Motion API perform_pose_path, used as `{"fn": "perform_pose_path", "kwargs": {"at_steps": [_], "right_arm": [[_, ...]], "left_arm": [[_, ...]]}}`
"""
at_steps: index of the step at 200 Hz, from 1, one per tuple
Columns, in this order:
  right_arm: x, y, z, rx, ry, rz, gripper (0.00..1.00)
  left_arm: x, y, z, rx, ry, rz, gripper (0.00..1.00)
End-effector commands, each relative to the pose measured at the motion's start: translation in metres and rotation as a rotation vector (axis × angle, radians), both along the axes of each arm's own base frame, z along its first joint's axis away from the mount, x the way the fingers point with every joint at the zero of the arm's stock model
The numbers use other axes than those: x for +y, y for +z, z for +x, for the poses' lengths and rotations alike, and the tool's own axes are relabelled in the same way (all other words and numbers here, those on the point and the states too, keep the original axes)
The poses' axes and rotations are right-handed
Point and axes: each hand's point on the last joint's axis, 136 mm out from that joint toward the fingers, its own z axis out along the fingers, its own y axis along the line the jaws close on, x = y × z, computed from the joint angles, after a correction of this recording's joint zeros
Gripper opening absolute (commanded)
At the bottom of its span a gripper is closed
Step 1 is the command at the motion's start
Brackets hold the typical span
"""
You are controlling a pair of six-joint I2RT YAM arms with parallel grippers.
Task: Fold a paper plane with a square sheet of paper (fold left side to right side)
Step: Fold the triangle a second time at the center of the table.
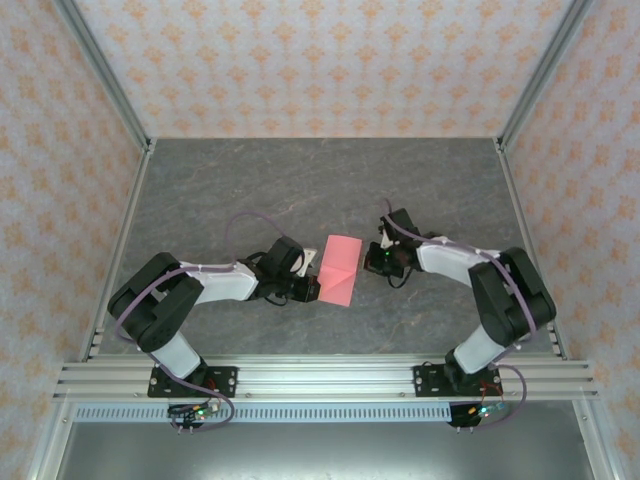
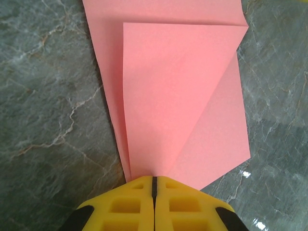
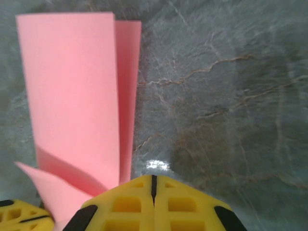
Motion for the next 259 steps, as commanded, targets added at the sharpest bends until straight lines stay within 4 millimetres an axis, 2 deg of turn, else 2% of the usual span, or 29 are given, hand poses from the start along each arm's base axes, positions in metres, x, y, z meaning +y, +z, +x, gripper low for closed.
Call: {"fn": "perform_pose_path", "kwargs": {"at_steps": [1,30,64,94,133,162,207,259], "right_arm": [[0.008,0.027,-0.002,-0.056,0.015,0.041,0.05],[0.047,0.023,-0.011,-0.018,0.078,0.143,0.05],[0.071,0.015,-0.014,0.005,0.115,0.167,0.05],[0.078,0.007,-0.021,0.038,0.138,0.171,0.05],[0.085,0.008,-0.036,0.048,0.173,0.169,0.05],[0.100,0.004,-0.047,0.090,0.203,0.197,0.05],[0.113,0.003,-0.045,0.097,0.219,0.209,0.05],[0.116,-0.004,-0.050,0.125,0.221,0.211,0.05]], "left_arm": [[0.028,-0.021,-0.018,0.068,0.024,0.131,0.06],[0.025,-0.018,-0.015,0.062,0.023,0.124,0.06],[0.022,-0.015,-0.014,0.056,0.014,0.124,0.06],[0.019,-0.016,-0.013,0.054,0.011,0.128,0.07],[0.017,-0.015,-0.013,0.049,0.009,0.125,0.07],[0.016,-0.014,-0.013,0.047,0.006,0.125,0.06],[0.015,-0.015,-0.014,0.046,0.004,0.123,0.06],[0.014,-0.016,-0.015,0.045,0.001,0.127,0.07]]}}
